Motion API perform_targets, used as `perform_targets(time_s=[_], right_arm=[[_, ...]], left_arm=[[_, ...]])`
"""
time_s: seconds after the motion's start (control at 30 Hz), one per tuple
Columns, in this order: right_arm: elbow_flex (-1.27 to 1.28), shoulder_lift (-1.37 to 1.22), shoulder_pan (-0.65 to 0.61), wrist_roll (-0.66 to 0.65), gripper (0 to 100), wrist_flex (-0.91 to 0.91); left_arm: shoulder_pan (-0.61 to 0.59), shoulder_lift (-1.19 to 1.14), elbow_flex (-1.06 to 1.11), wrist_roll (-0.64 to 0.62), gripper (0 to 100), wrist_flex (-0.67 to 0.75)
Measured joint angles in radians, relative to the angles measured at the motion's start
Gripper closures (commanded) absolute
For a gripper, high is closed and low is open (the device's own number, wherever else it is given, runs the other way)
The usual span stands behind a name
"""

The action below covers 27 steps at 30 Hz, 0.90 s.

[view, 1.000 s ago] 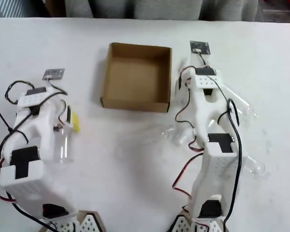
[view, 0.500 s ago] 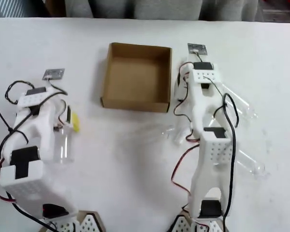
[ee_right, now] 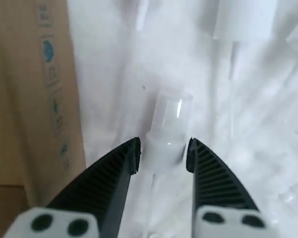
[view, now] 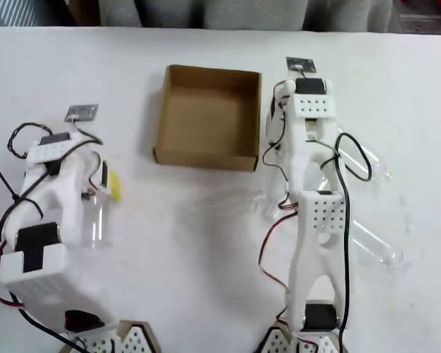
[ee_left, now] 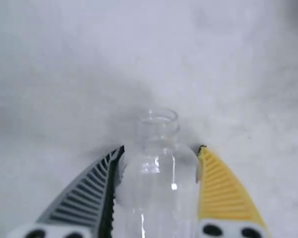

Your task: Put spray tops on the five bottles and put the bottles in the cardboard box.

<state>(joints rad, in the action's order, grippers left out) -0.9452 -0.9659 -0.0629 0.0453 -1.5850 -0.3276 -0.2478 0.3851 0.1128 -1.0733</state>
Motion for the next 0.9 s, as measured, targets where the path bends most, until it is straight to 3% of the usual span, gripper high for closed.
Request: perform_targets(time_s=[0.2,0.33,0.67,0.9], right_arm=[[-0.089,-0.091,0.012,0.0,86.7,-0.02],[-0.144,-0.121,0.021,0.002,99.3,-0.026],[-0.307,-0.114,0.06,0.0,98.2,-0.133],[-0.224,0.112,0.086,0.0,98.2,-0.137]], left_arm=[[0.0,0.0,0.0,0.0,98,0.0],[0.0,0.0,0.0,0.0,98,0.0],[0.0,0.0,0.0,0.0,98,0.0],[0.0,0.0,-0.003,0.0,98,0.017]])
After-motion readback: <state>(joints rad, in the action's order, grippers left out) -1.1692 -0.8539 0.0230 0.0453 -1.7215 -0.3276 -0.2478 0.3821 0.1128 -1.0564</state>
